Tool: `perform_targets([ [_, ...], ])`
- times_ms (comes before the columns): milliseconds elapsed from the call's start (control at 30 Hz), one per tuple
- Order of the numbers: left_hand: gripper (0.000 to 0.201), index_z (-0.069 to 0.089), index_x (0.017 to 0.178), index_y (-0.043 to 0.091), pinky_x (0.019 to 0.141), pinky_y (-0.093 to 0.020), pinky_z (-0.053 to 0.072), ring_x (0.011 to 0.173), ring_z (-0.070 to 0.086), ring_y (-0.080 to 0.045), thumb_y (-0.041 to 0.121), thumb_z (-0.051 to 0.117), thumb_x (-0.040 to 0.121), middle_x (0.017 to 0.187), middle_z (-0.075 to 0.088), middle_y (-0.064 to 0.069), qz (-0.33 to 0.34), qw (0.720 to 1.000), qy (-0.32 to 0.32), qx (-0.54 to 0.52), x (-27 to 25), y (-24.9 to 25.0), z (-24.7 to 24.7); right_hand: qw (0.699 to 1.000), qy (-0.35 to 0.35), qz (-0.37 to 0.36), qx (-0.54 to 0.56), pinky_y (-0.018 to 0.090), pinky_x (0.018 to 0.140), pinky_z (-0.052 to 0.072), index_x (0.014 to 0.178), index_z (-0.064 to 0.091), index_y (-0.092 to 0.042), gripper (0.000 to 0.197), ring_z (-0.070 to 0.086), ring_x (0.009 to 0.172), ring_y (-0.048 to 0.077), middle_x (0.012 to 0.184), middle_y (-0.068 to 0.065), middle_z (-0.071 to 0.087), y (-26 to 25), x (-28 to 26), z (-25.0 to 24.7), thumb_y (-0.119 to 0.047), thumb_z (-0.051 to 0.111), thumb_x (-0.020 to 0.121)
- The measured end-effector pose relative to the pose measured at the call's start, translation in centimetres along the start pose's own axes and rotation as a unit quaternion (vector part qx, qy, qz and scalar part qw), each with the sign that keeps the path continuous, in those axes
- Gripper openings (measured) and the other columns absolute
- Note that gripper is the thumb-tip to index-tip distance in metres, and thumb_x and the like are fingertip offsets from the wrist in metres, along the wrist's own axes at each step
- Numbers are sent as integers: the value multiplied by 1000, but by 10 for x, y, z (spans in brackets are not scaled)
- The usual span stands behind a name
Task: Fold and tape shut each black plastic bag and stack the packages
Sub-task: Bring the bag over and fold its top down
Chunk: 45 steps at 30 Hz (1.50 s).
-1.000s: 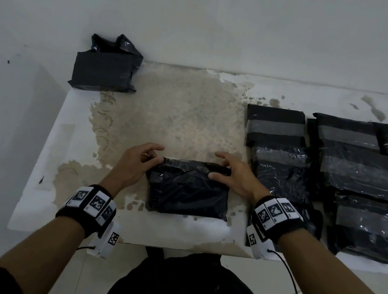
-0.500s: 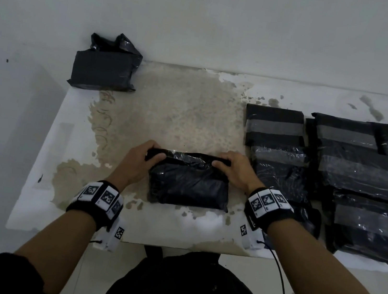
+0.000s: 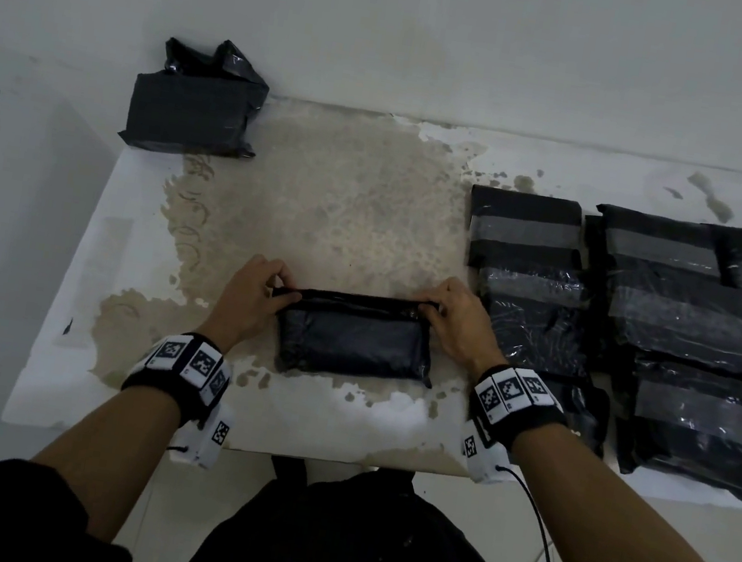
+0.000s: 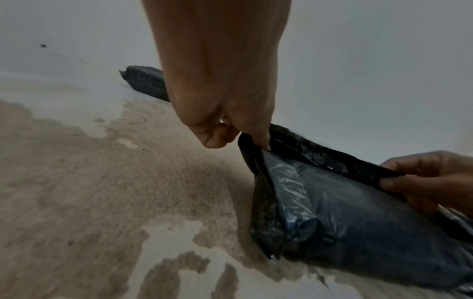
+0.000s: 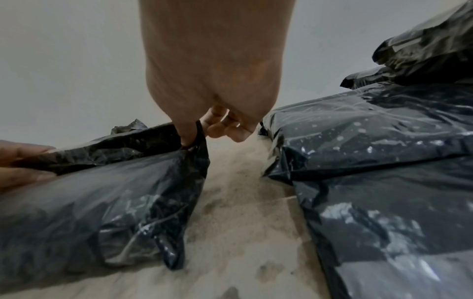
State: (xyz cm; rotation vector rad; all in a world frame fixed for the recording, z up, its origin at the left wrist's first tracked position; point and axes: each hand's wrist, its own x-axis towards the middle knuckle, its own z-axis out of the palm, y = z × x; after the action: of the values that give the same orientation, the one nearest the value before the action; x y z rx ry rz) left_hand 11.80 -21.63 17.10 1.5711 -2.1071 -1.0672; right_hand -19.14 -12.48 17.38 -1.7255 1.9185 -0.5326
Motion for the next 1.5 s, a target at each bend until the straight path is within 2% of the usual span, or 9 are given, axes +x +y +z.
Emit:
perform_targets([
  [300, 17, 60, 82, 15, 64, -8, 38, 72, 48, 2, 7, 75, 87, 86, 51, -7, 19, 996, 71, -58, -14, 8, 5, 990, 139, 18, -18, 30, 67, 50, 104, 76, -20, 17, 50, 81, 14, 97, -1, 46, -15, -18, 4, -11, 69, 91],
  [500, 17, 56, 84, 22, 54, -26, 35, 61, 46, -5, 21, 70, 92, 68, 43, 10, 40, 993, 108, 31, -15, 13, 5, 987, 155, 42, -22, 35, 71, 58, 112, 75, -32, 23, 69, 78, 18, 90, -4, 75, -26, -24, 6, -21, 60, 98],
  [700, 20, 62, 82, 22, 71, -48, 61, 72, 63, -28, 7, 74, 88, 74, 51, 2, -35, 983, 83, -159, -18, 4, 7, 956, 115, 119, 243, 23, 69, 58, 110, 77, -21, 24, 70, 72, 4, 90, -9, 74, -23, -31, 12, -9, 59, 100],
  [867, 15, 68, 88, 18, 80, -22, 54, 93, 65, -24, 4, 70, 90, 99, 65, -13, -49, 973, 70, -216, -25, -1, 9, 893, 81, 174, 406, 30, 75, 61, 110, 77, -8, 22, 70, 84, 16, 101, 8, 76, -21, -35, 7, -6, 56, 101],
  [967, 7, 73, 96, 12, 85, -24, 56, 97, 68, -22, 8, 68, 93, 107, 69, -12, -73, 963, 66, -252, -25, 0, 11, 872, 81, 204, 438, 26, 69, 60, 106, 76, -1, 22, 67, 78, 15, 98, 13, 74, -20, -29, 8, -14, 58, 102],
  [1067, 12, 75, 100, 10, 82, -22, 56, 93, 70, -17, 5, 65, 95, 110, 68, -11, -72, 959, 80, -260, -22, -2, 13, 879, 81, 217, 417, 23, 62, 58, 97, 75, -8, 12, 64, 72, 14, 87, 6, 71, -20, -21, 12, -8, 63, 99],
  [1233, 18, 76, 102, 19, 82, -20, 54, 93, 69, -13, 8, 63, 97, 105, 70, 1, -55, 976, 100, -185, -25, -15, 21, 933, 78, 183, 298, 27, 72, 54, 93, 70, -35, 34, 59, 77, 11, 93, -11, 67, -15, -26, 23, -2, 62, 97],
  [1333, 22, 74, 105, 21, 80, -9, 49, 91, 66, 1, 6, 58, 99, 105, 71, 3, -75, 974, 92, -195, -32, -17, 29, 935, 89, 179, 294, 32, 81, 55, 97, 70, -34, 32, 61, 89, 14, 100, -11, 67, -12, -29, 30, -3, 61, 97],
  [1500, 24, 75, 107, 17, 78, -15, 49, 89, 65, -6, 18, 51, 104, 100, 72, 2, -122, 964, 92, -219, -30, -12, 29, 932, 102, 184, 296, 30, 76, 53, 97, 71, -33, 29, 60, 87, 15, 102, -6, 67, -11, -28, 34, -6, 60, 97],
])
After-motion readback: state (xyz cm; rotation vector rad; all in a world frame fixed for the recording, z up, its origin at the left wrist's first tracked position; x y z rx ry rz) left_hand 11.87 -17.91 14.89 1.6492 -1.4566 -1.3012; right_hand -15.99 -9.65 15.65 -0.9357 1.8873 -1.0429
